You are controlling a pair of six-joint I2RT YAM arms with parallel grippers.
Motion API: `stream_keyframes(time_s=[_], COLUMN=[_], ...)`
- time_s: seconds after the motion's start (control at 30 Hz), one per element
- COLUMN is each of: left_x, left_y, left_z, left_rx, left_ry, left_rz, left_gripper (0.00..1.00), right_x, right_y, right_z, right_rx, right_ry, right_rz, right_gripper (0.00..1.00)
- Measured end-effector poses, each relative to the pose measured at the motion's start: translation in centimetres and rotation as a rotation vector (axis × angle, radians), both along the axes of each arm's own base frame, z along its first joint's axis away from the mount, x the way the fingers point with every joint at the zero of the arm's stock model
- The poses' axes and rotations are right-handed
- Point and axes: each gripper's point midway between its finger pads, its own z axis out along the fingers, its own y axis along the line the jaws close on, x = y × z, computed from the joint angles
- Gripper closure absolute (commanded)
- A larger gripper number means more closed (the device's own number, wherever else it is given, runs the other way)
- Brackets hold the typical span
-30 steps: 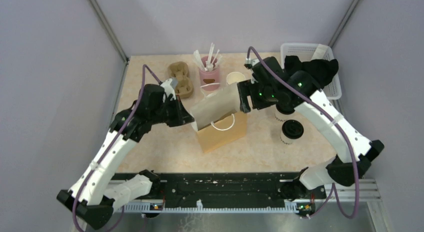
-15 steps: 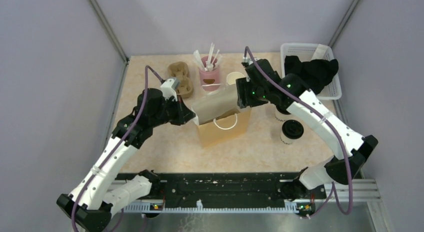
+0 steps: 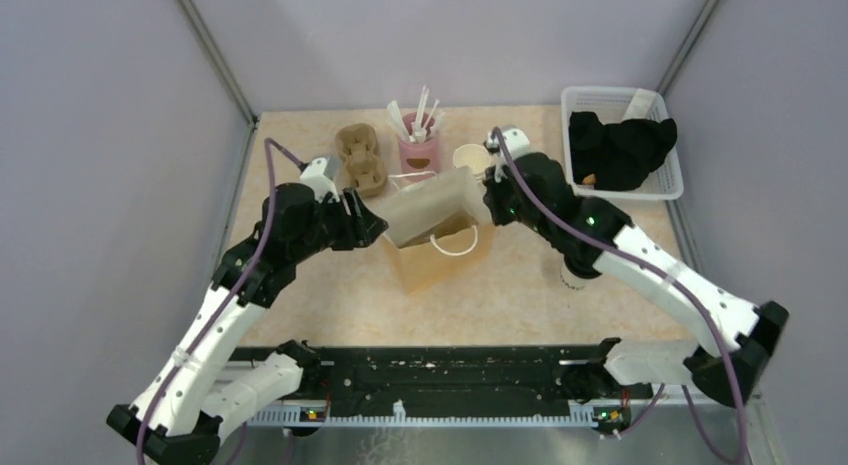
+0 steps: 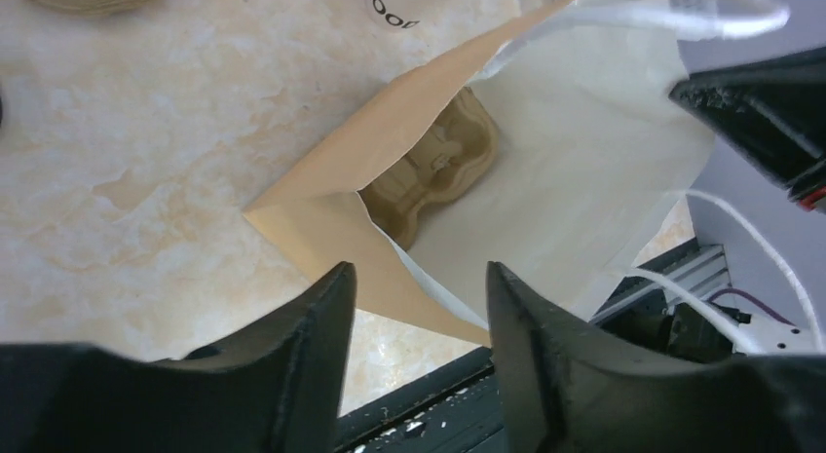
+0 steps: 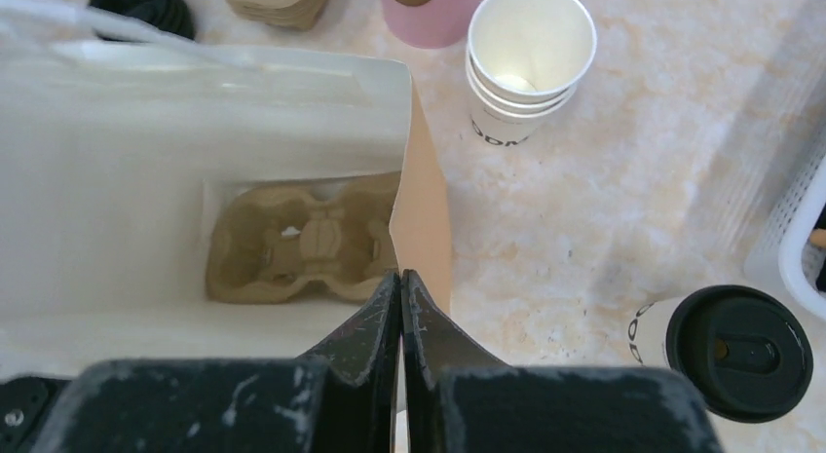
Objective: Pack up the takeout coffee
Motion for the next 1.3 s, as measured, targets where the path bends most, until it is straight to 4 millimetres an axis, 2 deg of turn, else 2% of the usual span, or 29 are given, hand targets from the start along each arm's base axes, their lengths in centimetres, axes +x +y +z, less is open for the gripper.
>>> stream_keyframes(time_s=[0.03,0.1,0.2,0.37,0.5,0.63,0.77,0.93,1.13,1.3], left_x=[-0.2,-0.9,-2.1,-3.4,-3.0,-2.3,-1.7,-1.3,-1.1,-1.0], left_y=[0.3,0.9,2.0,3.2,2.8,2.3,1.9,1.4,1.2,0.8], left_z=[0.4,1.7,3.7,5.3,4.8,3.9,3.8,3.8,4.0,4.4], left_rx=[-0.011,-0.051,-0.109,-0.161,-0.151,-0.133,-0.133,-0.138,-0.149,-0.167], left_ry=[-0.009,-0.039,-0.099,-0.162,-0.139,-0.103,-0.098,-0.097,-0.100,-0.106], left_rz=[0.017,0.047,0.086,0.118,0.115,0.109,0.103,0.093,0.090,0.080], left_gripper=[0.23,0.16,0.11,0.07,0.07,0.06,0.06,0.06,0.06,0.05], right_x=[-0.6,-2.1,-3.3,-4.3,-5.6,-7.5,-9.2,-10.0,-11.1,-10.9], right_y=[-0.1,-1.1,-2.1,-1.7,-1.9,-2.7,-3.7,-4.1,-5.1,-5.2], right_z=[0.0,-0.1,0.1,-0.2,-0.5,-1.0,-1.7,-2.2,-4.5,-4.8], right_rx=[0.015,0.045,0.088,0.140,0.178,0.208,0.219,0.222,0.200,0.187], right_ry=[-0.033,-0.103,-0.181,-0.213,-0.226,-0.231,-0.225,-0.218,-0.171,-0.161], right_rz=[0.025,0.068,0.104,0.160,0.204,0.249,0.279,0.293,0.293,0.287], right_gripper=[1.00,1.00,1.00,1.00,1.00,1.00,1.00,1.00,1.00,1.00])
